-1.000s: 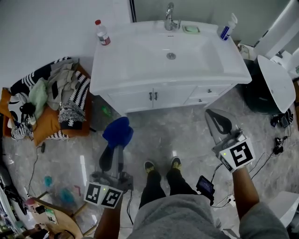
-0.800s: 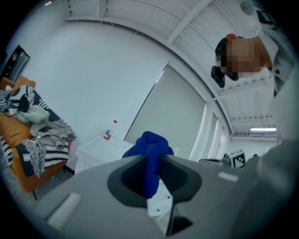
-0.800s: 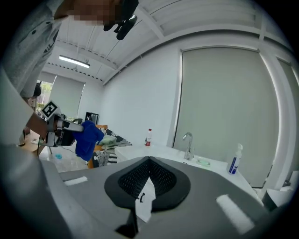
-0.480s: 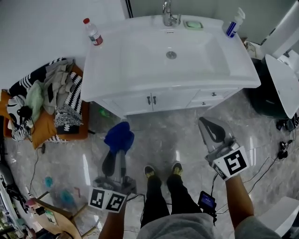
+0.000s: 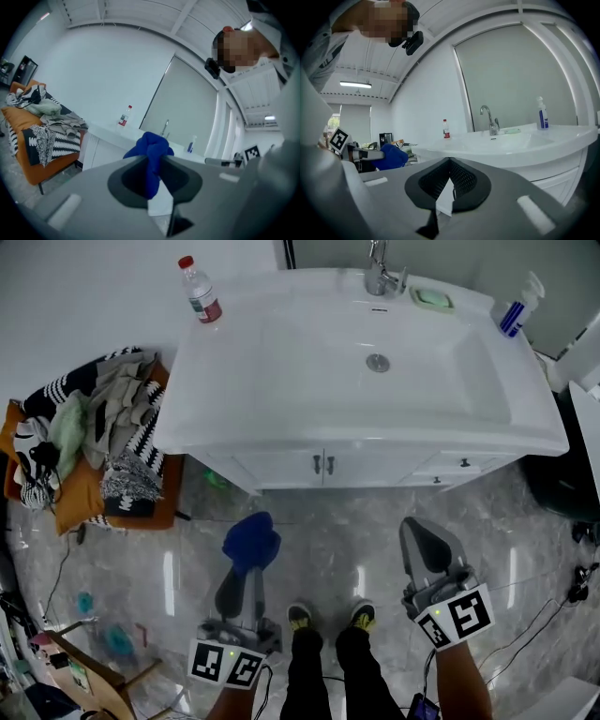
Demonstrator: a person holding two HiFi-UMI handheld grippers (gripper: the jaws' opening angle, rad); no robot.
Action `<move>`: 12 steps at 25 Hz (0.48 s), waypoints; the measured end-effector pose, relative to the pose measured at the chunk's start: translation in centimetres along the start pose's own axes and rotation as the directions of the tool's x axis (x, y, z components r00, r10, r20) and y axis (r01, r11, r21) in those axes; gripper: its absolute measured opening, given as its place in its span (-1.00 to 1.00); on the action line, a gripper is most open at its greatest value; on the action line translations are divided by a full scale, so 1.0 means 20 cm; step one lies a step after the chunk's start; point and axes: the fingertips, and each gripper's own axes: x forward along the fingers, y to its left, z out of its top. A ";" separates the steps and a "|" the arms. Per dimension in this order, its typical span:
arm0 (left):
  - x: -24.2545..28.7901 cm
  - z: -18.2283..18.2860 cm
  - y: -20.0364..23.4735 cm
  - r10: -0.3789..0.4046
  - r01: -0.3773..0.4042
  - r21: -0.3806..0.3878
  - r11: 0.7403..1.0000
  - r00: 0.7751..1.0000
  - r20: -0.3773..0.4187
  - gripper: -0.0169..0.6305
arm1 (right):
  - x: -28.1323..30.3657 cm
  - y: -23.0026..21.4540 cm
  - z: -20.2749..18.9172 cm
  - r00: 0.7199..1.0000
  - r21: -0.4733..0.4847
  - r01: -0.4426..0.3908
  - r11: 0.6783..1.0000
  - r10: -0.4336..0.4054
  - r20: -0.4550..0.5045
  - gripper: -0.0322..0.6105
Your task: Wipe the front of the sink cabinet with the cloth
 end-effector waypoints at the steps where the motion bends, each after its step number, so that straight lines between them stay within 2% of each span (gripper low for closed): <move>1: 0.03 -0.03 0.04 0.012 -0.012 0.009 1.000 1.000 0.008 -0.73 | 0.05 0.00 -0.05 1.000 0.008 0.002 1.000 -0.002 0.001 -0.91; 6: 0.19 -0.21 0.26 0.080 -0.082 0.030 0.996 0.995 0.057 -0.73 | 0.25 0.03 -0.30 1.000 0.014 0.009 1.000 -0.009 0.008 -0.91; 12: 0.40 -0.54 0.51 0.129 -0.135 0.096 0.986 0.989 0.073 -0.73 | 0.44 0.04 -0.67 0.998 0.017 0.012 1.000 -0.013 0.059 -0.91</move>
